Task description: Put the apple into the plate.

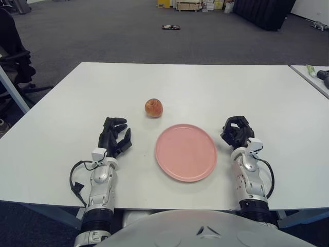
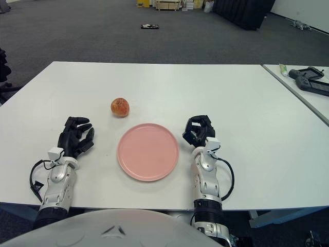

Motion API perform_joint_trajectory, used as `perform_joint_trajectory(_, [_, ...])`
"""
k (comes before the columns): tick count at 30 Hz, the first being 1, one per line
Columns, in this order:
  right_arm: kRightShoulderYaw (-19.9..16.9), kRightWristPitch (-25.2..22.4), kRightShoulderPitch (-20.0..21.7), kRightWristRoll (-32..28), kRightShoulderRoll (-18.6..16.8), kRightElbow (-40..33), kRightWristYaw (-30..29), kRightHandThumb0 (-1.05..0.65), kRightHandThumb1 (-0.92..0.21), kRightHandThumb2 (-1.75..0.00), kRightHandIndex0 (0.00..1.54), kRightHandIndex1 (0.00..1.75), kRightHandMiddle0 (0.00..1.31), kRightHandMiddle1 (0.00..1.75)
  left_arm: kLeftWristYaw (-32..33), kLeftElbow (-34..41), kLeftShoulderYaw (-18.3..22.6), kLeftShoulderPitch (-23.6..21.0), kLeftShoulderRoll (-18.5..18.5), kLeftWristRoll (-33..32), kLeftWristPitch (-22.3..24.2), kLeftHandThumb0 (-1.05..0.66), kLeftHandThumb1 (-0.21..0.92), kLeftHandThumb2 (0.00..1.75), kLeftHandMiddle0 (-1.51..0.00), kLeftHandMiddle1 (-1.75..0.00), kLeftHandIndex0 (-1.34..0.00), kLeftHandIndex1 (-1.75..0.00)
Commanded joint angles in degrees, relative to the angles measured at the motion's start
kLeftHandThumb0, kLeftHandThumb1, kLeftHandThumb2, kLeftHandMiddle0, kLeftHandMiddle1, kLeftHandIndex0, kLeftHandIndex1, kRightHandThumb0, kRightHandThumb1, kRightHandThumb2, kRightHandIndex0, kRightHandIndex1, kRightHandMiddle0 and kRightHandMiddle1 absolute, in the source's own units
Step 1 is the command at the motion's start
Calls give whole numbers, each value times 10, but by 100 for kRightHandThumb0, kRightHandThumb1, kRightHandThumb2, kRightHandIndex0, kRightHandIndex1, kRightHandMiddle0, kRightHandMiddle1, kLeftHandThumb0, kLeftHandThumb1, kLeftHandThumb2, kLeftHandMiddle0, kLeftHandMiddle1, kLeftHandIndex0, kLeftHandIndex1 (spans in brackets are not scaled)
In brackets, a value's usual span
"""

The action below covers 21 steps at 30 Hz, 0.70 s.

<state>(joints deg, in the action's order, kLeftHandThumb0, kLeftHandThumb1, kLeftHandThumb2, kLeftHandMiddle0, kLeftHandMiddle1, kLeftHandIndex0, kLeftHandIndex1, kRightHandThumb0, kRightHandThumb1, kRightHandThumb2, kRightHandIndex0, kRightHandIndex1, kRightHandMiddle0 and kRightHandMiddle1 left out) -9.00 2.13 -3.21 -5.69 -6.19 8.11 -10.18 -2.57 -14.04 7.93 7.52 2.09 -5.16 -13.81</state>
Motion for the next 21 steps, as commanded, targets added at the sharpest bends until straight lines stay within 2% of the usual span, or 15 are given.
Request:
perform_joint_trajectory(1, [-1, -27, -10, -2, -2, 20, -1, -43, -48, -112, 102, 175, 48, 175, -3, 16, -16, -11, 13, 28, -18, 0, 66, 86, -46, -157, -17, -175])
perform_joint_trajectory(5, [0, -28, -9, -1, -2, 19, -1, -43, -48, -112, 102, 175, 48, 175, 1, 34, -31, -31, 29, 66, -46, 0, 65, 90, -44, -165, -14, -175])
perform_joint_trajectory(7, [0, -31, -9, -1, -2, 18, -1, -43, -48, -112, 102, 175, 48, 175, 1, 44, -39, -37, 45, 92, -51, 0, 70, 85, -41, -165, -11, -175])
perform_joint_trajectory(8, [1, -33, -8, -2, -3, 17, -2, -43, -48, -112, 102, 175, 48, 175, 2, 50, -43, -40, 54, 107, -52, -11, 66, 89, -33, -161, -9, -169])
perform_joint_trajectory(10, [1, -36, -7, -3, -3, 15, -2, -42, -50, -110, 101, 175, 47, 175, 9, 55, -48, -47, 73, 141, -52, -41, 55, 102, -14, -143, -4, -151])
perform_joint_trajectory(11, [1, -36, -6, -3, -4, 14, -2, -42, -50, -110, 101, 175, 47, 175, 15, 51, -50, -53, 81, 158, -51, -50, 52, 104, -9, -135, -2, -145])
perform_joint_trajectory(12, [2, -35, -6, -3, -3, 15, -1, -42, -50, -110, 101, 175, 47, 175, 27, 39, -54, -72, 94, 185, -49, -54, 51, 104, -7, -129, -2, -141])
perform_joint_trajectory(13, [2, -34, -5, -2, -3, 15, -1, -42, -50, -109, 101, 175, 46, 175, 36, 30, -56, -85, 102, 203, -46, -64, 52, 99, -4, -112, -1, -128])
perform_joint_trajectory(16, [3, -33, -4, -1, -2, 16, 1, -42, -51, -109, 101, 175, 46, 175, 57, 13, -70, -123, 120, 250, -42, -78, 55, 87, -1, -80, 0, -100])
perform_joint_trajectory(18, [4, -33, -3, -1, -1, 16, 2, -42, -51, -109, 100, 175, 46, 175, 69, -2, -78, -141, 131, 271, -50, -83, 56, 83, -1, -67, 0, -89])
perform_joint_trajectory(19, [4, -33, -2, -1, 0, 16, 2, -42, -51, -109, 100, 175, 46, 175, 75, -11, -81, -149, 136, 280, -55, -86, 57, 79, 0, -52, 0, -75])
perform_joint_trajectory(21, [4, -33, -2, -1, 1, 16, 3, -42, -51, -109, 100, 175, 46, 175, 89, -22, -94, -169, 147, 306, -61, -90, 57, 76, 0, -35, 0, -59])
